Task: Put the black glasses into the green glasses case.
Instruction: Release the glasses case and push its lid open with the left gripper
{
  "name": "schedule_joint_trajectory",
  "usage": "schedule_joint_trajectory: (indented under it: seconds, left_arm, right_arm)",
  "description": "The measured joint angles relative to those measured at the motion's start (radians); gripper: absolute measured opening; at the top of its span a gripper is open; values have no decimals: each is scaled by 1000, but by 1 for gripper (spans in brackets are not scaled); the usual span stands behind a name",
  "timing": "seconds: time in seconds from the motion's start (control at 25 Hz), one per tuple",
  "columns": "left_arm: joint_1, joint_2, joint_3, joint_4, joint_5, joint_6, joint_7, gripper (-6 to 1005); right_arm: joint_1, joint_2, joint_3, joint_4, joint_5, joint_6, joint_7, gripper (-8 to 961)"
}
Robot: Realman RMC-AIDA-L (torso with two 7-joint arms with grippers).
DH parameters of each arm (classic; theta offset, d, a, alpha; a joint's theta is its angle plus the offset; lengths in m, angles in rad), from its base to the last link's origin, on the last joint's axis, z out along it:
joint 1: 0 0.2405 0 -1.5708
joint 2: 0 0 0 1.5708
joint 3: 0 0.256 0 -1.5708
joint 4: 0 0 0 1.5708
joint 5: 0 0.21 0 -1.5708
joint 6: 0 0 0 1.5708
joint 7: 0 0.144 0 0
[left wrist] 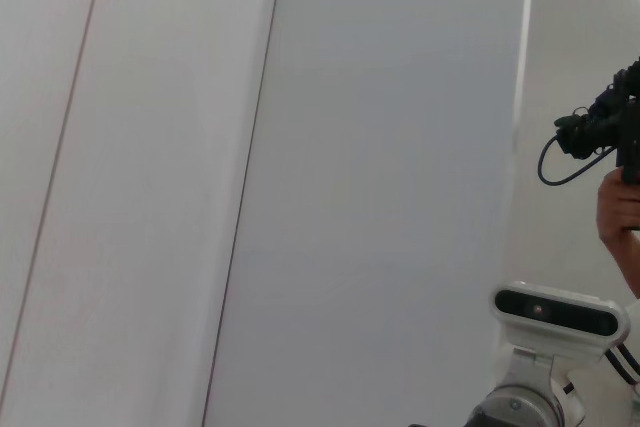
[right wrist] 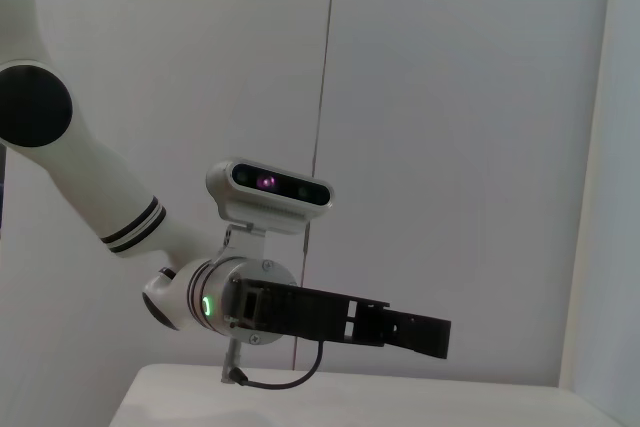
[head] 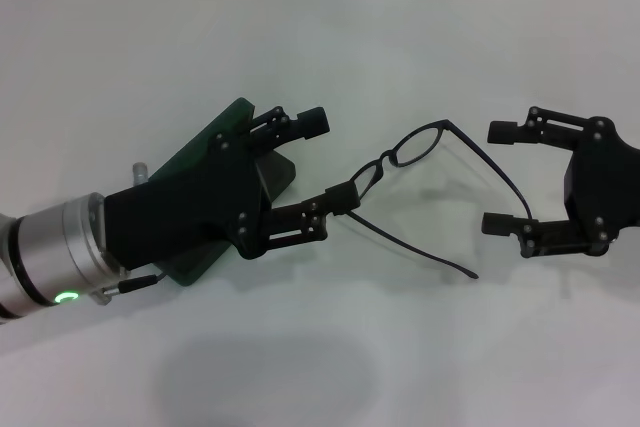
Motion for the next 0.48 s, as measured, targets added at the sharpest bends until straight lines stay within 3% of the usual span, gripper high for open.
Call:
schedule_joint_trajectory:
  seconds: [0.48]
  left_arm:
    - [-9,-1,1,-1,-3,-13,17,852]
  right_arm:
    - [-9,-1,19,0,-16,9,-14,854]
